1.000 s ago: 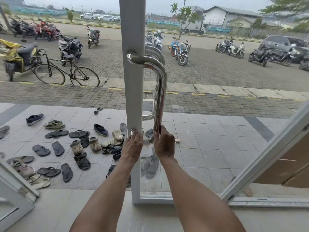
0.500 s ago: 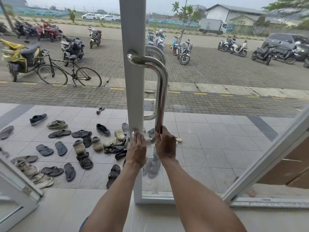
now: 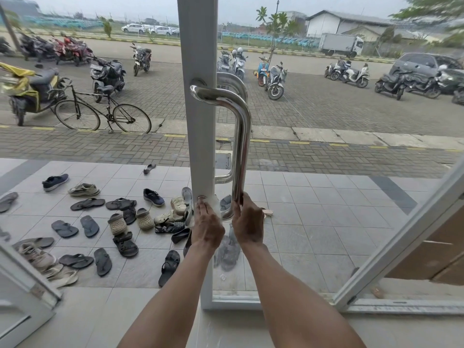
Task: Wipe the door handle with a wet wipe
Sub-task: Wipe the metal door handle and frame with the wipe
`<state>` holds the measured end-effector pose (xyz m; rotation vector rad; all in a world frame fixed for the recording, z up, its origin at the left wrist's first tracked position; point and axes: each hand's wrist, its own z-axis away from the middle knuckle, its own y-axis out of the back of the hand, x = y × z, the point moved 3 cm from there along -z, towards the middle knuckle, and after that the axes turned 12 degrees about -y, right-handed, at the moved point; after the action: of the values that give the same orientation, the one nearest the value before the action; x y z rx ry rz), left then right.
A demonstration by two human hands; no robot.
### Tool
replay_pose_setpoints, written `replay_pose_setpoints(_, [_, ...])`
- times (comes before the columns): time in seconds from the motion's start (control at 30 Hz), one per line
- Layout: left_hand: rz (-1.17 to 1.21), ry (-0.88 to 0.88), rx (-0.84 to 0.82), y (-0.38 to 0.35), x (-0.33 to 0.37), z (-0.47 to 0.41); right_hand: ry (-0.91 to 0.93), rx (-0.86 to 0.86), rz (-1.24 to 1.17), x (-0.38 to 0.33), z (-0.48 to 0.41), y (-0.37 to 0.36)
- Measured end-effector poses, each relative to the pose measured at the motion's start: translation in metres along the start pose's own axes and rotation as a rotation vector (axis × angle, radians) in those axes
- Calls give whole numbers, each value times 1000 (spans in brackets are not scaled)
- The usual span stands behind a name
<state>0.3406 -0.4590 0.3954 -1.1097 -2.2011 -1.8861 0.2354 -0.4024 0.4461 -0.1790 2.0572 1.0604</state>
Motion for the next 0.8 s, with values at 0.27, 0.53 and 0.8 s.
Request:
replay_pose_setpoints(0.27, [191, 152, 134, 7, -4, -9, 36, 3, -22, 1, 1, -1])
replay_pose_setpoints(0.53, [581, 546, 121, 7, -36, -31, 43, -2, 10, 4, 1, -4])
replay_pose_setpoints(0.8, [1411, 874, 183, -25, -46, -38, 76, -1, 28, 7, -2, -5])
